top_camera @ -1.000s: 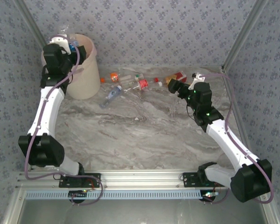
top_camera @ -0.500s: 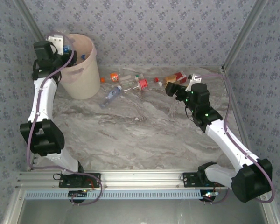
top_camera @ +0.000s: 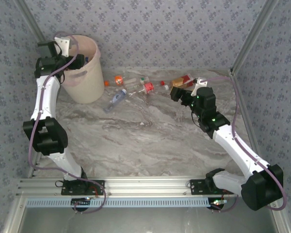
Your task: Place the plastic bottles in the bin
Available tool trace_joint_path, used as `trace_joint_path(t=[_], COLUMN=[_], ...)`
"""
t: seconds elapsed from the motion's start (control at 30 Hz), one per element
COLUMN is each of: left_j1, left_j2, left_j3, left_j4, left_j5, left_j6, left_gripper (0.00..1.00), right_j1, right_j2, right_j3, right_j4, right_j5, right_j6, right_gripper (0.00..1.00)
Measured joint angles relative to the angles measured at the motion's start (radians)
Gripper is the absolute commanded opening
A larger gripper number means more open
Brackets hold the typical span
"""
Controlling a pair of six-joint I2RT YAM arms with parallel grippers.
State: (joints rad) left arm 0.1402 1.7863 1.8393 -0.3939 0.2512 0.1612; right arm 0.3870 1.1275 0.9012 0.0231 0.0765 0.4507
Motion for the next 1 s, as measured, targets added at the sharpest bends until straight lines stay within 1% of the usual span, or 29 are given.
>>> trace_joint_path(t=[0.07,0.13,0.3,0.4,0.47,0.63,0.83,1.0], left_j1=[0.000,0.000,-0.007,-0.039,-0.081,-0.234,-0.381,-0.473], left_j2=[0.000,0.000,-0.008,-0.043,-0.079,-0.171,-0.190,-0.190], left_j3=[0.009,0.010,0.008,-0.018,-0.047,-0.129,-0.166,-0.282], left_j4=[0.000,-0.001,-0.009,-0.009,-0.007,0.014,0.031,0.030], left_j5=[0.003,0.011,0.021,-0.012,-0.045,-0.135,-0.183,-0.212], left_j6=[-0.014,-0.029,-0.073,-0.076,-0.073,-0.038,-0.005,-0.005], left_gripper=[0.92,0.98,0.98,0.98,0.98,0.98,0.98,0.98], right_j1=[0.002,0.002,0.002,0.002,0.002,-0.005,-0.021,-0.023], right_j2=[0.000,0.000,0.000,-0.004,-0.019,-0.068,-0.077,-0.101], right_j3=[0.001,0.001,0.001,-0.004,-0.032,-0.126,-0.143,-0.174], right_j4=[-0.003,-0.010,-0.021,-0.016,0.013,0.095,0.124,0.168], right_j5=[0.010,0.023,0.058,0.071,0.080,0.093,0.092,0.080], right_j6=[0.000,0.000,0.005,0.017,0.029,0.051,0.061,0.056], right_gripper=[1.00,1.00,1.00,1.00,1.00,1.00,1.00,1.00])
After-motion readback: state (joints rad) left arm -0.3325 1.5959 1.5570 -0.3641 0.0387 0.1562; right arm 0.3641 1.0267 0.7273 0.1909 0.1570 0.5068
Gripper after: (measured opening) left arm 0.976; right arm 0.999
